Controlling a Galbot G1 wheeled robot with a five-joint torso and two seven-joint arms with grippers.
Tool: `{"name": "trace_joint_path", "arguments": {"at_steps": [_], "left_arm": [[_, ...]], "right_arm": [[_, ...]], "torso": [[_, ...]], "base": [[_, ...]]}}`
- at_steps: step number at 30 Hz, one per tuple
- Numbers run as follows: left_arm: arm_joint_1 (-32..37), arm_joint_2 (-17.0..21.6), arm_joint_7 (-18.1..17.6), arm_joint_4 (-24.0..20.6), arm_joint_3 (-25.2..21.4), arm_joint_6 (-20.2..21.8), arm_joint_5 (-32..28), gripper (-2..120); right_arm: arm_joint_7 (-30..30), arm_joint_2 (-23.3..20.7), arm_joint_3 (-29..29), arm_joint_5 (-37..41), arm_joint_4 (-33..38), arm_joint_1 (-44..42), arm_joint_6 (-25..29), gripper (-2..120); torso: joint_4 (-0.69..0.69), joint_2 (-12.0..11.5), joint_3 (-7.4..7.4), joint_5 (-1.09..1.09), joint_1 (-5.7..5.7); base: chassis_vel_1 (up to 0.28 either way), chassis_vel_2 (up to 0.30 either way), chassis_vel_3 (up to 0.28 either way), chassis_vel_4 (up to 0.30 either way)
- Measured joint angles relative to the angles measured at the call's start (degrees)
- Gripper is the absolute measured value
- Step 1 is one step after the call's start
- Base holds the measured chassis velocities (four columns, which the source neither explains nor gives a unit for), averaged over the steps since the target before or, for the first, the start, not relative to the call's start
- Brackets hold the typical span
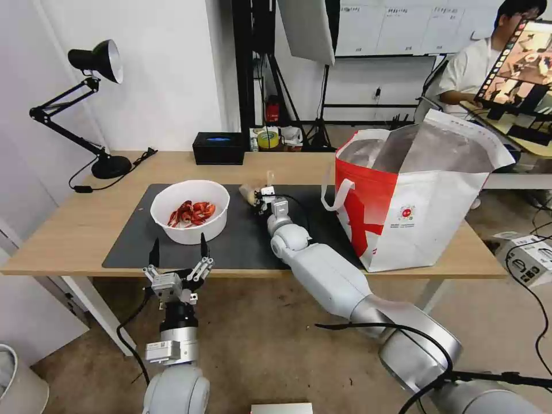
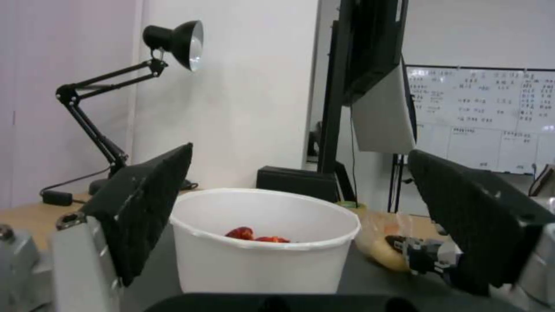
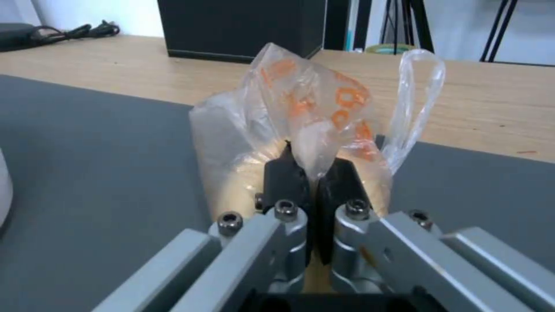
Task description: Pick up the trash from the table and place it into the takeout bag.
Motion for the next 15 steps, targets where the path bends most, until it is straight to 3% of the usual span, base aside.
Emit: {"name": "trace_joint_path", "arguments": {"at_steps": [15], "left_arm": [[0.0,-0.2,0.0,0.0,0.0,-0.1,0.0,100]], "right_arm": [[0.1,-0.4,0.1,-0.3,0.9,0.3,0.9,0]], "torso": [[0.0,0.0,0.01,0.0,0.0]], "base": [[0.0,0.0,0.0,0.0]]}}
